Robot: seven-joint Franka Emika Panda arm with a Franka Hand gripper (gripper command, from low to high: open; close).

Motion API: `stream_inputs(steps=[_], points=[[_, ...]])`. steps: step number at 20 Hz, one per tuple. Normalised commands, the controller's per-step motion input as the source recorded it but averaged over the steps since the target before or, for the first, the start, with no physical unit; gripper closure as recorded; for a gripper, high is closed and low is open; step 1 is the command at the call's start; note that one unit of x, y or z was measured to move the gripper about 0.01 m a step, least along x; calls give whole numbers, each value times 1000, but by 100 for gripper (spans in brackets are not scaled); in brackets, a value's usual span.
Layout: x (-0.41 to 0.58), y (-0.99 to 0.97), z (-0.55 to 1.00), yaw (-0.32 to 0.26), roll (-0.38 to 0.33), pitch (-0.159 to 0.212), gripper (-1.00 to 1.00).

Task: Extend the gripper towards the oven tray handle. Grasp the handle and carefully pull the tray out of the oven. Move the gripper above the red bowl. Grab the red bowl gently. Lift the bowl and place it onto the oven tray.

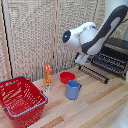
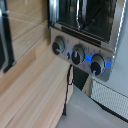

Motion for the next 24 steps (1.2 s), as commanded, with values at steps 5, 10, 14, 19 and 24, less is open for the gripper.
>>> stream_inputs(steps=[5, 10, 14, 19, 24], points=[[0, -784, -57, 48, -115, -43, -100], [32, -767, -112, 46, -37, -14, -100], [112, -737, -151, 49, 0, -3, -100], [163, -747, -117, 39, 0, 0, -100], [178, -681, -90, 5, -20, 0, -100]])
